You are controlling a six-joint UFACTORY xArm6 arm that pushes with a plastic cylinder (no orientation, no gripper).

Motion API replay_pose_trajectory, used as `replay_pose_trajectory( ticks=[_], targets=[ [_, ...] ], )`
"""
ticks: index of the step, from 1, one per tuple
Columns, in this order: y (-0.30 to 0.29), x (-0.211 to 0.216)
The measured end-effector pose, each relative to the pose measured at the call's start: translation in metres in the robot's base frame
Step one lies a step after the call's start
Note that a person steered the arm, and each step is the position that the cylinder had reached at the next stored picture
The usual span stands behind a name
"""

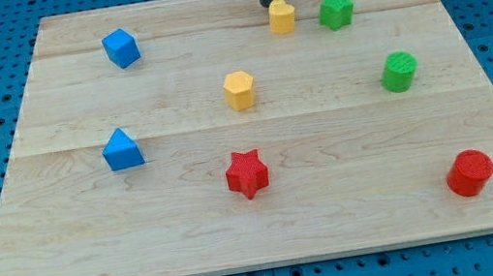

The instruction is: Move the blue cube diagonal to the blue triangle

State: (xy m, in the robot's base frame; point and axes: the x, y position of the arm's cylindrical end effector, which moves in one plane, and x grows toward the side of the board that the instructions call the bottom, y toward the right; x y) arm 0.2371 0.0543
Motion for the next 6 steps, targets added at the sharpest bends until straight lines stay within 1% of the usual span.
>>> replay_pose_trajectory(
  ticks=[1, 3, 4, 5, 6],
  targets=[
    [-0.004, 0.005],
    [-0.144, 0.003],
    [-0.213, -0.009],
    [-0.248, 0.004],
    [-0.249, 0.004]
  ],
)
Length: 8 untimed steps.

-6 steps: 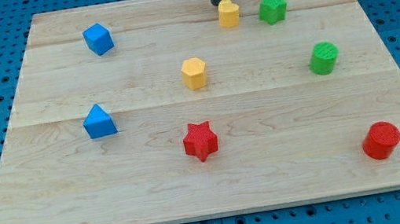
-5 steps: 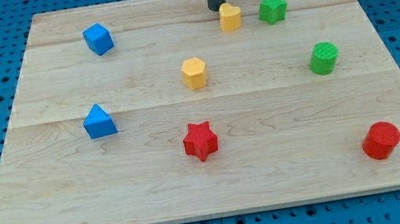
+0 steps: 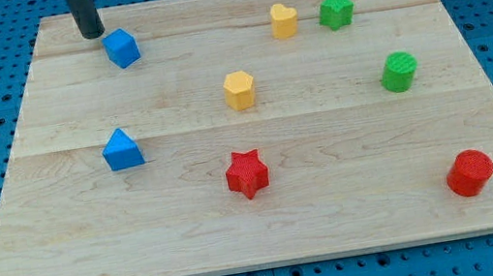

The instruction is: Move the blue cube diagonal to the blue triangle

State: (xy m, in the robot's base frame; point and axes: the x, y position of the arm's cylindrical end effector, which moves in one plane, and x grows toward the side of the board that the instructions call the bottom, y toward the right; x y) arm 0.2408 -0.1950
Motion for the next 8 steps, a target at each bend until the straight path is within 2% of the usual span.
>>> replay_pose_trajectory(
  ticks=[3, 5, 6, 8],
  targets=[
    [-0.021, 0.024],
    [0.046, 0.033],
    [0.018, 0.057],
    [0.104, 0.053]
  ],
)
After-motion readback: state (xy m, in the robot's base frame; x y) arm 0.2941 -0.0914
